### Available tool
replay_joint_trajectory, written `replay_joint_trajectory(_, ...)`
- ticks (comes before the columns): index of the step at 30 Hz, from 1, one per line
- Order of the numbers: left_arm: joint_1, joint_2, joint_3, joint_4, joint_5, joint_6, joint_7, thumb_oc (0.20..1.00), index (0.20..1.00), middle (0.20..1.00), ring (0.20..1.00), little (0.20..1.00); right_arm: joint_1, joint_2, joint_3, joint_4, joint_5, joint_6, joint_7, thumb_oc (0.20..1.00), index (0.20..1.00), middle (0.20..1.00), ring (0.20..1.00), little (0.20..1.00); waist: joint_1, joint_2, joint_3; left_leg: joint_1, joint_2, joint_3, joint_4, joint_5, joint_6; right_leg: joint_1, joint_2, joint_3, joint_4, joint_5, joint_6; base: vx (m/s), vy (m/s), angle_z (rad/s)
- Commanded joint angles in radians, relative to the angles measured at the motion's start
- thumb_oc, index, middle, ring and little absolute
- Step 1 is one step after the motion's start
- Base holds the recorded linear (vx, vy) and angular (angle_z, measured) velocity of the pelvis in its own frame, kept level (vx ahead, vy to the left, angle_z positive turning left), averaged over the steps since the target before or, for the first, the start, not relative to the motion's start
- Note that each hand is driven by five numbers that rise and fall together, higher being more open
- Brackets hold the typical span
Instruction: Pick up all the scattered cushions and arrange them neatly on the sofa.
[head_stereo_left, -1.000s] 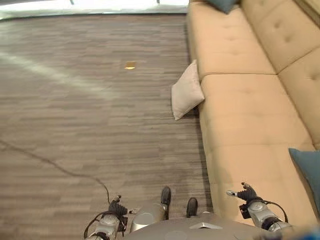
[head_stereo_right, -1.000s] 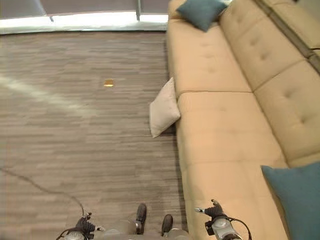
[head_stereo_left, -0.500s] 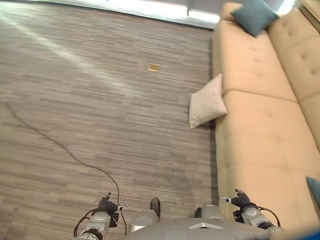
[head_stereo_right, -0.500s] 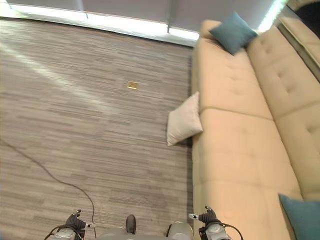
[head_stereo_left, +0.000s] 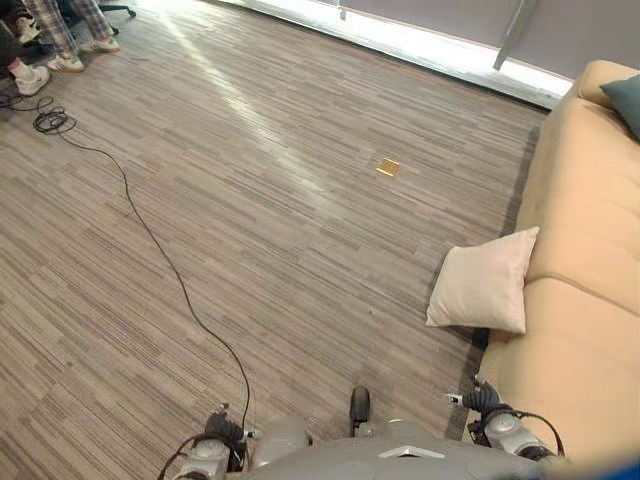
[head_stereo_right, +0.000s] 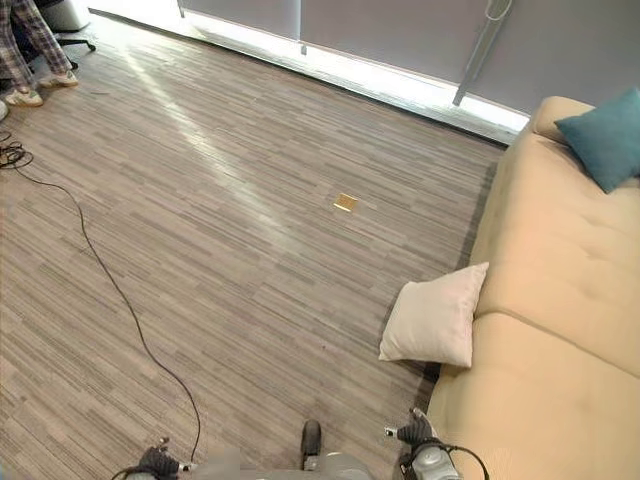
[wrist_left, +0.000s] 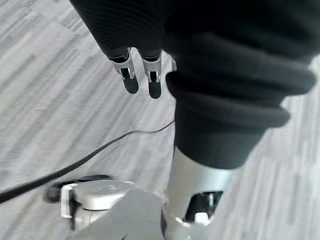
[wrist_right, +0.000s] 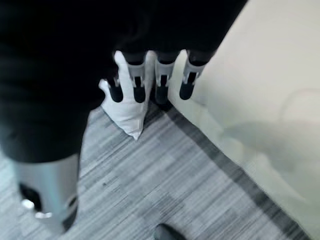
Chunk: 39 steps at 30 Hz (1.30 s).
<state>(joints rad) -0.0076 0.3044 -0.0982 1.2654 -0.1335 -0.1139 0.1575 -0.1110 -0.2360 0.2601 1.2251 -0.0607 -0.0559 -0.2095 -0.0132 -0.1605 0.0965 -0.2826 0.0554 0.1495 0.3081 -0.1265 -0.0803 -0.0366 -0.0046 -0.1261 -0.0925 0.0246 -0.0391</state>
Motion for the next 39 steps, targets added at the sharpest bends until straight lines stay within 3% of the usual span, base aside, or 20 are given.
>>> replay_joint_trajectory(1,0.004,-0.004,-0.012,0.001,0.02,-0.002,-0.007,1.0,1.0,1.0,1.0,1.0,0.04,-0.016,0.005,-0.007,0.014,-0.004,-0.02,1.0,1.0,1.0,1.0,1.0,-0.007,-0.003,-0.001,0.068,-0.056,-0.067,-0.182,0.084,0.009,0.0,-0.023,0.049,0.057,-0.027,0.168,0.28,0.131,-0.37)
replay_joint_trajectory(3,0.005,-0.004,-0.011,0.003,0.014,-0.006,-0.006,1.0,1.0,1.0,1.0,1.0,0.037,-0.019,0.006,-0.005,0.008,-0.004,-0.022,1.0,1.0,1.0,1.0,1.0,0.006,0.0,0.004,0.035,-0.054,-0.079,-0.225,0.141,-0.004,0.025,-0.01,0.069,0.064,-0.049,0.167,0.27,0.17,-0.52)
replay_joint_trajectory(8,0.022,-0.008,-0.008,0.018,0.049,0.003,-0.01,1.0,1.0,1.0,1.0,1.0,0.036,-0.004,0.002,0.008,-0.022,0.0,-0.015,1.0,1.0,1.0,1.0,1.0,0.008,0.008,-0.028,0.108,-0.065,-0.065,-0.265,0.119,0.026,0.03,-0.029,0.096,0.171,-0.071,0.189,0.24,0.234,-0.84)
replay_joint_trajectory(10,0.009,0.011,-0.016,0.007,0.057,0.006,-0.007,1.0,1.0,1.0,1.0,1.0,0.008,0.004,0.011,-0.01,-0.028,0.0,-0.009,1.0,1.0,1.0,1.0,1.0,0.002,0.021,-0.004,0.159,-0.059,-0.042,-0.258,0.092,0.062,-0.077,-0.054,0.084,0.42,0.018,0.222,0.15,0.202,-0.22)
replay_joint_trajectory(12,0.005,0.013,-0.014,0.002,0.045,0.0,-0.004,1.0,1.0,1.0,1.0,1.0,0.003,0.003,0.011,-0.023,-0.028,-0.004,-0.009,1.0,1.0,1.0,1.0,1.0,0.004,0.037,0.004,0.19,-0.052,-0.032,-0.259,0.073,0.072,-0.124,-0.073,0.039,0.501,0.027,0.218,0.17,0.187,-0.43)
replay_joint_trajectory(13,0.007,0.012,-0.013,0.0,0.034,-0.001,-0.007,1.0,1.0,1.0,1.0,1.0,0.002,0.001,0.015,-0.026,-0.034,-0.004,-0.011,1.0,1.0,1.0,1.0,1.0,0.002,0.045,0.003,0.223,-0.053,-0.026,-0.272,0.062,0.076,-0.149,-0.095,-0.013,0.484,0.012,0.204,0.26,0.161,-0.52)
replay_joint_trajectory(15,0.002,0.008,-0.017,0.003,0.033,0.0,-0.009,1.0,1.0,1.0,1.0,1.0,-0.001,-0.001,0.019,-0.022,-0.042,0.001,-0.012,1.0,1.0,1.0,1.0,1.0,-0.005,0.048,0.0,0.259,-0.062,-0.02,-0.297,0.053,0.073,-0.164,-0.089,-0.056,0.383,-0.013,0.194,0.25,0.09,-0.36)
replay_joint_trajectory(17,-0.008,0.007,-0.02,0.004,0.029,-0.001,-0.009,1.0,1.0,1.0,1.0,1.0,-0.004,-0.005,0.023,-0.018,-0.047,0.01,-0.01,1.0,1.0,1.0,1.0,1.0,-0.016,0.046,0.001,0.278,-0.078,-0.016,-0.307,0.043,0.073,-0.195,-0.08,-0.087,0.273,0.014,0.2,0.24,0.063,-0.28)
replay_joint_trajectory(18,-0.018,0.006,-0.016,0.009,0.029,-0.001,-0.009,1.0,1.0,1.0,1.0,1.0,-0.003,-0.01,0.027,-0.009,-0.06,0.017,-0.009,1.0,1.0,1.0,1.0,1.0,-0.026,0.042,0.007,0.298,-0.09,-0.006,-0.307,0.026,0.068,-0.215,-0.083,-0.138,0.174,0.046,0.217,0.28,0.064,-0.16)
replay_joint_trajectory(20,-0.017,0.0,-0.016,0.008,0.035,-0.003,-0.008,1.0,1.0,1.0,1.0,1.0,0.005,-0.01,0.028,0.002,-0.063,0.018,-0.014,1.0,1.0,1.0,1.0,1.0,-0.028,0.036,0.004,0.317,-0.098,0.006,-0.294,0.004,0.065,-0.185,-0.084,-0.161,0.128,0.063,0.224,0.28,0.024,-0.21)
replay_joint_trajectory(22,-0.012,-0.004,-0.023,0.009,0.049,-0.002,-0.01,1.0,1.0,1.0,1.0,1.0,0.026,-0.009,0.016,0.005,-0.054,0.019,-0.013,1.0,1.0,1.0,1.0,1.0,-0.039,0.027,-0.01,0.337,-0.103,-0.004,-0.286,-0.024,0.063,-0.168,-0.067,-0.117,0.116,0.064,0.214,0.32,-0.049,-0.1)
replay_joint_trajectory(24,-0.006,-0.017,-0.046,0.011,0.077,-0.002,-0.015,1.0,1.0,1.0,1.0,1.0,0.053,-0.007,0.0,0.017,-0.035,0.017,-0.012,1.0,1.0,1.0,1.0,1.0,-0.057,0.023,-0.035,0.352,-0.077,0.002,-0.2,-0.042,0.023,-0.117,-0.058,-0.118,0.091,0.063,0.195,0.39,-0.105,0.41)
replay_joint_trajectory(25,-0.006,-0.017,-0.046,0.011,0.077,-0.002,-0.015,1.0,1.0,1.0,1.0,1.0,0.053,-0.007,0.0,0.017,-0.035,0.017,-0.012,1.0,1.0,1.0,1.0,1.0,-0.057,0.024,-0.035,0.351,-0.076,0.002,-0.197,-0.045,0.022,-0.116,-0.057,-0.118,0.09,0.063,0.195,0.35,-0.108,0.39)
replay_joint_trajectory(26,-0.015,-0.016,-0.067,0.002,0.094,0.001,-0.023,1.0,1.0,1.0,1.0,1.0,0.055,-0.012,0.006,0.025,-0.031,0.015,-0.009,1.0,1.0,1.0,1.0,1.0,-0.057,0.016,-0.036,0.307,-0.057,0.012,-0.036,-0.004,-0.003,-0.066,-0.047,-0.104,0.065,0.052,0.172,0.2,-0.06,0.14)
replay_joint_trajectory(28,-0.026,-0.016,-0.074,-0.008,0.09,0.003,-0.024,1.0,1.0,1.0,1.0,1.0,0.054,-0.019,0.005,0.027,-0.022,0.018,-0.005,1.0,1.0,1.0,1.0,1.0,-0.054,0.008,-0.03,0.263,-0.047,0.009,0.025,0.016,-0.005,-0.044,-0.045,-0.083,0.059,0.039,0.16,0.18,-0.024,-0.5)
replay_joint_trajectory(30,-0.041,-0.021,-0.089,-0.015,0.086,0.003,-0.025,1.0,1.0,1.0,1.0,1.0,0.053,-0.026,0.003,0.034,-0.02,0.02,-0.008,1.0,1.0,1.0,1.0,1.0,-0.045,-0.014,-0.026,0.195,-0.047,-0.008,-0.021,-0.034,0.02,-0.019,-0.053,-0.047,0.046,0.025,0.166,0.21,0.049,-0.99)
replay_joint_trajectory(33,-0.056,-0.03,-0.098,-0.013,0.079,-0.003,-0.026,1.0,1.0,1.0,1.0,1.0,0.047,-0.032,0.001,0.039,-0.013,0.02,-0.012,1.0,1.0,1.0,1.0,1.0,-0.017,-0.003,-0.004,0.128,-0.074,-0.123,-0.177,0.055,0.011,0.016,-0.023,0.027,0.037,0.005,0.169,0.21,0.106,-0.88)
replay_joint_trajectory(34,-0.059,-0.037,-0.1,-0.008,0.073,-0.009,-0.026,1.0,1.0,1.0,1.0,1.0,0.039,-0.041,-0.003,0.042,-0.014,0.018,-0.019,1.0,1.0,1.0,1.0,1.0,-0.007,0.007,0.003,0.088,-0.092,-0.206,-0.21,0.101,0.004,0.027,-0.008,0.068,0.046,-0.009,0.167,0.19,0.135,-0.92)
replay_joint_trajectory(35,-0.057,-0.041,-0.1,-0.003,0.07,-0.01,-0.027,1.0,1.0,1.0,1.0,1.0,0.038,-0.043,-0.005,0.044,-0.015,0.019,-0.021,1.0,1.0,1.0,1.0,1.0,-0.005,0.01,0.006,0.084,-0.101,-0.229,-0.208,0.105,0.002,0.034,-0.005,0.085,0.05,-0.015,0.166,0.17,0.135,-1.11)
replay_joint_trajectory(39,-0.028,-0.05,-0.092,0.019,0.096,0.001,-0.04,1.0,1.0,1.0,1.0,1.0,0.055,-0.031,-0.016,0.051,-0.021,0.023,-0.015,1.0,1.0,1.0,1.0,1.0,-0.013,0.03,-0.028,0.168,-0.098,-0.221,-0.258,0.091,0.028,0.035,-0.009,0.14,0.098,-0.034,0.171,0.23,0.225,-1.15)
